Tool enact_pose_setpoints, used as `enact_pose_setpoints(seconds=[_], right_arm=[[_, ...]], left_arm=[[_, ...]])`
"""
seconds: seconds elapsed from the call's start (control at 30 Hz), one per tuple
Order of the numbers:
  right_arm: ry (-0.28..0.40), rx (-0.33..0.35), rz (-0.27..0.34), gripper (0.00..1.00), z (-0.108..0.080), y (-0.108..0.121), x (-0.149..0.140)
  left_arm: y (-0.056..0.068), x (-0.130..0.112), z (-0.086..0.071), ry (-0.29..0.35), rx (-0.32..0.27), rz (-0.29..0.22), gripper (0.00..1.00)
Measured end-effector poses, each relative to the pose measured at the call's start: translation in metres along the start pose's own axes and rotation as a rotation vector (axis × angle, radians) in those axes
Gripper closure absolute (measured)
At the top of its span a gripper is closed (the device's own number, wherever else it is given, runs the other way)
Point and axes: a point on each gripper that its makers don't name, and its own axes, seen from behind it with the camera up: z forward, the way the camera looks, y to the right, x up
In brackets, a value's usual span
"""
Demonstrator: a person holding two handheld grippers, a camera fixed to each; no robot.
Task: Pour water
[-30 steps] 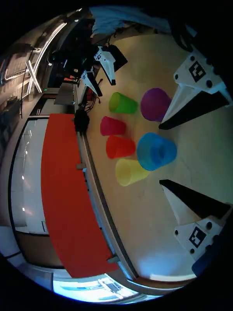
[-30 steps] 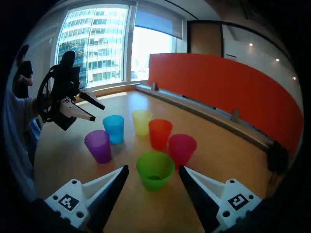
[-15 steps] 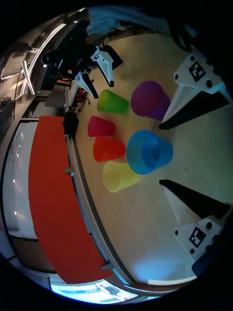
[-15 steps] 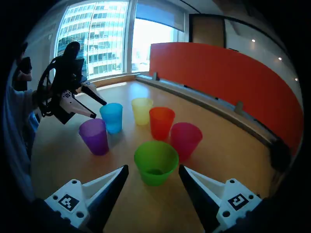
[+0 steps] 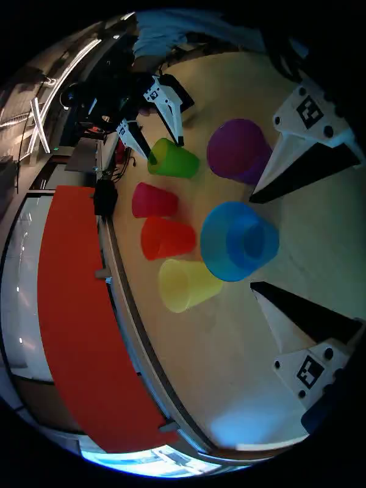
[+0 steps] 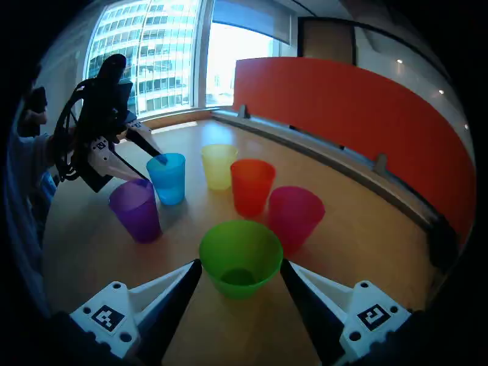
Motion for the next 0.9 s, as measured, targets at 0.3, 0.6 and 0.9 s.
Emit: enact_pose_setpoints(seconds=[0.3, 0.6, 0.9], right_arm=[[-0.001, 0.005, 0.006, 0.0, 0.009, 0.002, 0.002], [0.0, 0.008, 0.005, 0.0, 0.012, 0.002, 0.004], [0.001, 0.009, 0.006, 0.0, 0.013, 0.001, 0.005]], left_arm=[[0.0, 0.008, 0.013, 0.006, -0.016, -0.009, 0.04], [0.0, 0.014, 0.02, 0.012, -0.015, -0.007, 0.05], [0.0, 0.013, 0.022, 0.016, -0.007, -0.004, 0.13]])
